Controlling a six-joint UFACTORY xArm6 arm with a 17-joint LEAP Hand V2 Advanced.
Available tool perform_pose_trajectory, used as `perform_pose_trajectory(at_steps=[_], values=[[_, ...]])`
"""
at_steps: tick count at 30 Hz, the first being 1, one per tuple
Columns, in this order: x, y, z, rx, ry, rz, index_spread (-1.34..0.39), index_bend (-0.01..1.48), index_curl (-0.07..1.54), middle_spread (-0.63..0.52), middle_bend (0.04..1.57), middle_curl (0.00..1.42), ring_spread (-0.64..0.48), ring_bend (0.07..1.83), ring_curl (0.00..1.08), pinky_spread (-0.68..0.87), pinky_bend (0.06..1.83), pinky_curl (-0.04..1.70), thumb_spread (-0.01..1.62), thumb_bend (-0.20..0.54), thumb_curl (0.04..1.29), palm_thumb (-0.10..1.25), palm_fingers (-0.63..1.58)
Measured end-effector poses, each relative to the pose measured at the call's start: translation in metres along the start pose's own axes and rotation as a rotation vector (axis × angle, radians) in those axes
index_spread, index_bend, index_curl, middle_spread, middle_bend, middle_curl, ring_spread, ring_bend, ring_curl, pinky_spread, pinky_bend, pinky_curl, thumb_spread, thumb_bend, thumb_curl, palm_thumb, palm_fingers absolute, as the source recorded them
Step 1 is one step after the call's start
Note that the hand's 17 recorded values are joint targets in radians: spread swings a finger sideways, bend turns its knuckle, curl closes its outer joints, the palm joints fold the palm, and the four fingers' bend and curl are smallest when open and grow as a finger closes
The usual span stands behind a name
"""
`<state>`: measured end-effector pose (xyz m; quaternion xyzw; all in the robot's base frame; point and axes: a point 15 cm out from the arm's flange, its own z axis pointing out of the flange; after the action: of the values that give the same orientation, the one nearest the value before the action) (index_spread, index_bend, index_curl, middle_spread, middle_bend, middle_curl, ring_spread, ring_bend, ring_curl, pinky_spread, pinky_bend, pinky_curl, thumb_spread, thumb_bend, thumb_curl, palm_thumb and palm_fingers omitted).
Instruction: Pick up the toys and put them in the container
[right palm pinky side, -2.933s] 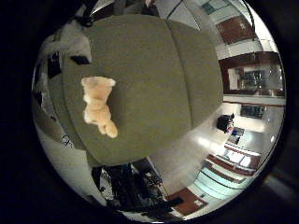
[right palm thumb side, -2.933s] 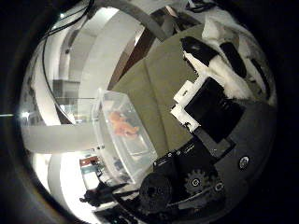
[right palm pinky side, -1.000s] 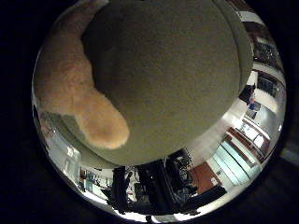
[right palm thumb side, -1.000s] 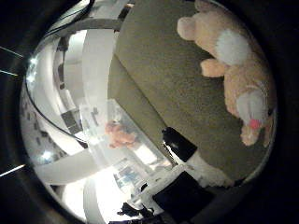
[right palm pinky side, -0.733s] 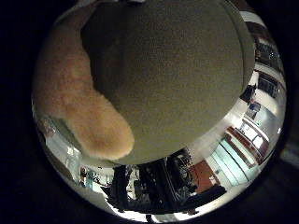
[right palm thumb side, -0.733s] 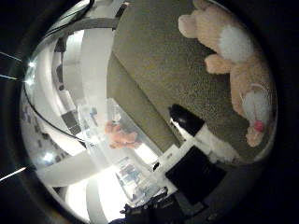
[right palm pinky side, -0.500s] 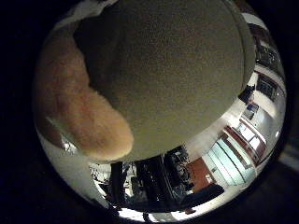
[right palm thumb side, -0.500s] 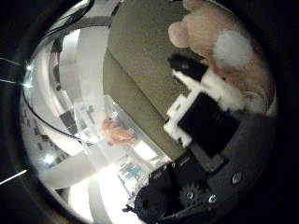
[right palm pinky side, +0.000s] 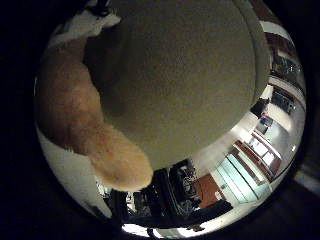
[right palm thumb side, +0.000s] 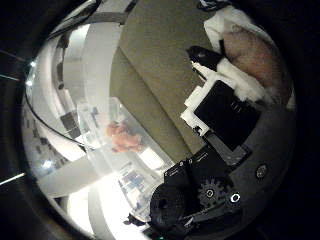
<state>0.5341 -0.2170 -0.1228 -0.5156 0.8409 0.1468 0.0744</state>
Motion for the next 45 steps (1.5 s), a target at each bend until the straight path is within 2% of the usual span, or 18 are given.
perform_pose_trajectory(at_steps=[9,14,20,27,33,41,45], values=[[0.004,-0.016,-0.063,0.080,-0.003,-0.033,-0.29,1.03,0.92,-0.19,1.24,0.93,-0.26,1.34,0.82,-0.16,1.53,0.70,0.87,-0.013,0.64,1.13,1.07],[-0.005,-0.010,-0.111,0.109,-0.009,-0.065,-0.29,1.03,0.94,-0.18,1.25,0.91,-0.26,1.32,0.84,-0.16,1.50,0.74,0.86,-0.015,0.68,1.12,1.07],[-0.047,0.011,-0.172,0.085,-0.030,-0.147,-0.29,1.02,0.95,-0.17,1.26,0.90,-0.27,1.31,0.86,-0.17,1.47,0.79,0.86,-0.015,0.71,1.11,1.07],[-0.085,0.050,-0.241,0.115,0.017,-0.243,-0.29,1.01,0.96,-0.17,1.26,0.89,-0.27,1.30,0.88,-0.17,1.45,0.83,0.88,-0.014,0.74,1.10,1.07],[-0.140,0.103,-0.281,0.137,0.051,-0.358,-0.30,1.00,0.97,-0.17,1.27,0.88,-0.27,1.29,0.89,-0.17,1.43,0.87,0.89,-0.015,0.75,1.09,1.08],[-0.247,0.182,-0.266,0.105,0.067,-0.577,-0.30,0.99,0.98,-0.16,1.27,0.88,-0.27,1.29,0.89,-0.18,1.41,0.90,0.90,-0.015,0.75,1.09,1.08],[-0.294,0.209,-0.258,0.099,0.066,-0.638,-0.30,0.99,0.99,-0.16,1.27,0.87,-0.27,1.28,0.90,-0.18,1.40,0.92,0.90,-0.015,0.75,1.09,1.08]])
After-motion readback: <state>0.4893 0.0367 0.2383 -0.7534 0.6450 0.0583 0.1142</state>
